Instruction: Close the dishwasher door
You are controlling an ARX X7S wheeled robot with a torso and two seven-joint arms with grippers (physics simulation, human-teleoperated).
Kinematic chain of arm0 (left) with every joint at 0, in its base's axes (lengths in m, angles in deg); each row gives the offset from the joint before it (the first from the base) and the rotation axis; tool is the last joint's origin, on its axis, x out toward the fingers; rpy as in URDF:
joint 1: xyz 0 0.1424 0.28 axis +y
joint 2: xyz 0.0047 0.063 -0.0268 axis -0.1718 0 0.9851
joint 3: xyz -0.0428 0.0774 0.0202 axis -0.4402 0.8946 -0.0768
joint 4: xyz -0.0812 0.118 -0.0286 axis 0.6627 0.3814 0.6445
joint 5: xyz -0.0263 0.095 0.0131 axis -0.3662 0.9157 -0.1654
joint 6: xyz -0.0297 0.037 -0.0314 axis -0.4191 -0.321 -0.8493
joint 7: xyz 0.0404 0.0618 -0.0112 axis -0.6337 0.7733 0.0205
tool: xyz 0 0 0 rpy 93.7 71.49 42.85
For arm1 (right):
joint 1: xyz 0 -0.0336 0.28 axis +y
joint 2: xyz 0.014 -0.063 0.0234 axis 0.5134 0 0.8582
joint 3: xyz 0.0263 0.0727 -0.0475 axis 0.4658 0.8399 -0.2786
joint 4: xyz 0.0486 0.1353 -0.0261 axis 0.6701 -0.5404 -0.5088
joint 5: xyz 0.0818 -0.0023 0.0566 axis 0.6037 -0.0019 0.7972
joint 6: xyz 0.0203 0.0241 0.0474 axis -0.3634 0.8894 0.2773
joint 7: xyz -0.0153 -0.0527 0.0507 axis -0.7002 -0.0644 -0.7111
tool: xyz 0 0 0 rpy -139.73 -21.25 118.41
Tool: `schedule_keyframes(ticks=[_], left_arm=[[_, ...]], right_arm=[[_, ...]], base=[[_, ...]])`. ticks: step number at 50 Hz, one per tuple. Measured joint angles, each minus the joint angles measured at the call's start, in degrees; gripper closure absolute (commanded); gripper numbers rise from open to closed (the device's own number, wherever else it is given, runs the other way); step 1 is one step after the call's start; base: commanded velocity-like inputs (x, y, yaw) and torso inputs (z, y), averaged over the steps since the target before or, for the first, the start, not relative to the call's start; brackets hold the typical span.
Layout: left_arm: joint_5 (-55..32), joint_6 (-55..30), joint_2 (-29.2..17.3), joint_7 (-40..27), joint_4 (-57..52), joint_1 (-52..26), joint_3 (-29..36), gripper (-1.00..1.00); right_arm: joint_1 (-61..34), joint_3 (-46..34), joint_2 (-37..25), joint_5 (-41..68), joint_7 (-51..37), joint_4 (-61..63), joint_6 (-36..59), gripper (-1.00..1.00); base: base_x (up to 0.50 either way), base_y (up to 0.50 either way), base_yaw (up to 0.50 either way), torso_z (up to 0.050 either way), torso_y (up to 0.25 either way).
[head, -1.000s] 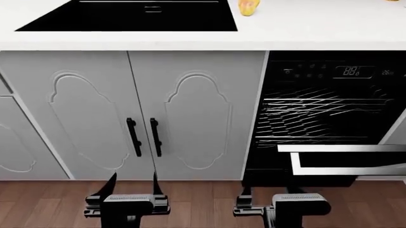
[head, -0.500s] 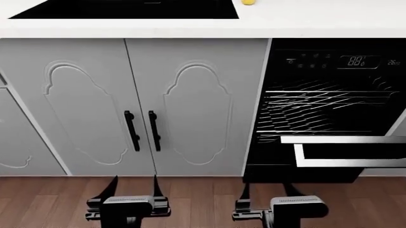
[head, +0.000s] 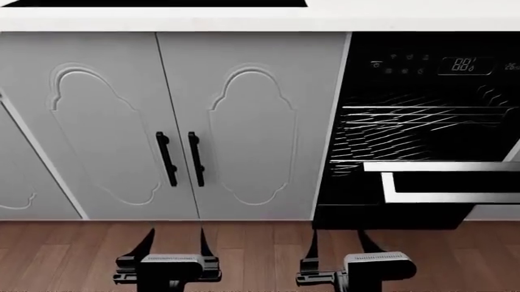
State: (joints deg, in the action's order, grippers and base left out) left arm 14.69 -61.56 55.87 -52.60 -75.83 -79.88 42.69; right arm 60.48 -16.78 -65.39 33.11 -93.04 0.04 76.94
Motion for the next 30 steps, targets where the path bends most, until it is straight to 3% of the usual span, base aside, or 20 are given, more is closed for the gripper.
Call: schedule_keyframes(ticks=[30], left_arm=[[1.04, 0.86, -1.03, -1.67, 1.94, -0.88, 2.01, -1.0]], right_arm=[[-1.21, -3.06, -1.12, -1.19, -0.39, -4.96, 2.07, -1.0]], base=[[0.0, 0.0, 0.0, -0.05, 0.0]])
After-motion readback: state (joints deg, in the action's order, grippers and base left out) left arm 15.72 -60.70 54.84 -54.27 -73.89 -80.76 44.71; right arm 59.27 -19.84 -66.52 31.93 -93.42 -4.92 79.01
